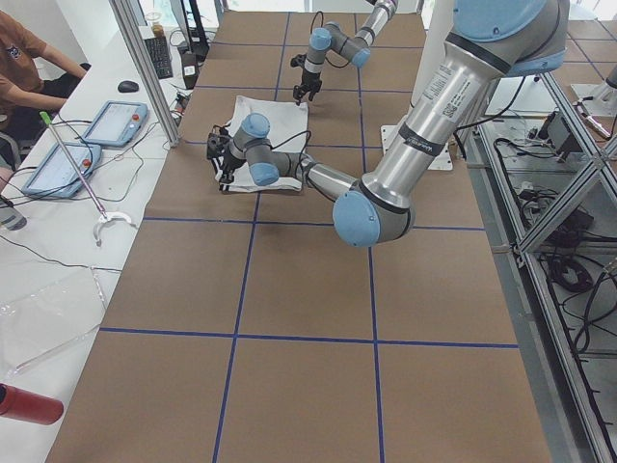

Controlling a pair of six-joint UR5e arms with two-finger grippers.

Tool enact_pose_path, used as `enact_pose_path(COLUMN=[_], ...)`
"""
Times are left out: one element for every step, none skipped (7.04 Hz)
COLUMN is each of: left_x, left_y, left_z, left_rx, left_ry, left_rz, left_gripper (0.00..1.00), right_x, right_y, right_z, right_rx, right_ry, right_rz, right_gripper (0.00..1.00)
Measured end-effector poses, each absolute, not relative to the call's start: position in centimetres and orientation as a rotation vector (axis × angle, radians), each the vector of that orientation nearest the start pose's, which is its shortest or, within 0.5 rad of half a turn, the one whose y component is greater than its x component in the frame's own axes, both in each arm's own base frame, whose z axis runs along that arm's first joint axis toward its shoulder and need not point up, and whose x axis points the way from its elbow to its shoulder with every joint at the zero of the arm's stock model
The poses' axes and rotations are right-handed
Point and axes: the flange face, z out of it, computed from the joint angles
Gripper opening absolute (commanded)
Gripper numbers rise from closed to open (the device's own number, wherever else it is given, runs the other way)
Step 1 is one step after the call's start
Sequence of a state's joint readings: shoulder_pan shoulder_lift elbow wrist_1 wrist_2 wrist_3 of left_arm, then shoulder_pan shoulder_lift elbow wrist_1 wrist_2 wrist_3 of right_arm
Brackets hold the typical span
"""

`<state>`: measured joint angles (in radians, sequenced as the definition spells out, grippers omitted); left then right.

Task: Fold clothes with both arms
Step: 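Move the right gripper down to the folded edge nearest the robot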

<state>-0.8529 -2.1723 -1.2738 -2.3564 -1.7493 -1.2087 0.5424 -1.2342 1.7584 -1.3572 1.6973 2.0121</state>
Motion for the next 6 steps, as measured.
enact_pose_path(left_x=[40.5,40.4,40.4,40.4,40.4,40.5], left_y=[-63.9,-63.9,-63.9,-63.9,-63.9,-63.9], left_z=[35.2,35.2,35.2,35.2,35.2,35.2], left_rx=[0.491,0.492,0.492,0.492,0.492,0.492], left_ry=[0.989,0.989,0.990,0.990,0.990,0.990], left_rz=[-0.343,-0.343,-0.343,-0.343,-0.343,-0.343], left_gripper=[0.56,0.56,0.56,0.56,0.56,0.56], right_x=[-47.1,-47.1,-47.1,-47.1,-46.9,-46.3], right_y=[-42.0,-41.9,-41.8,-41.9,-41.9,-41.5], right_z=[37.7,37.9,37.7,37.5,37.2,36.5], right_rx=[-0.086,-0.085,-0.084,-0.083,-0.083,-0.084], right_ry=[-0.762,-0.759,-0.761,-0.766,-0.773,-0.789], right_rz=[0.889,0.889,0.890,0.890,0.888,0.884], right_gripper=[0.00,0.00,0.00,0.00,0.00,0.00])
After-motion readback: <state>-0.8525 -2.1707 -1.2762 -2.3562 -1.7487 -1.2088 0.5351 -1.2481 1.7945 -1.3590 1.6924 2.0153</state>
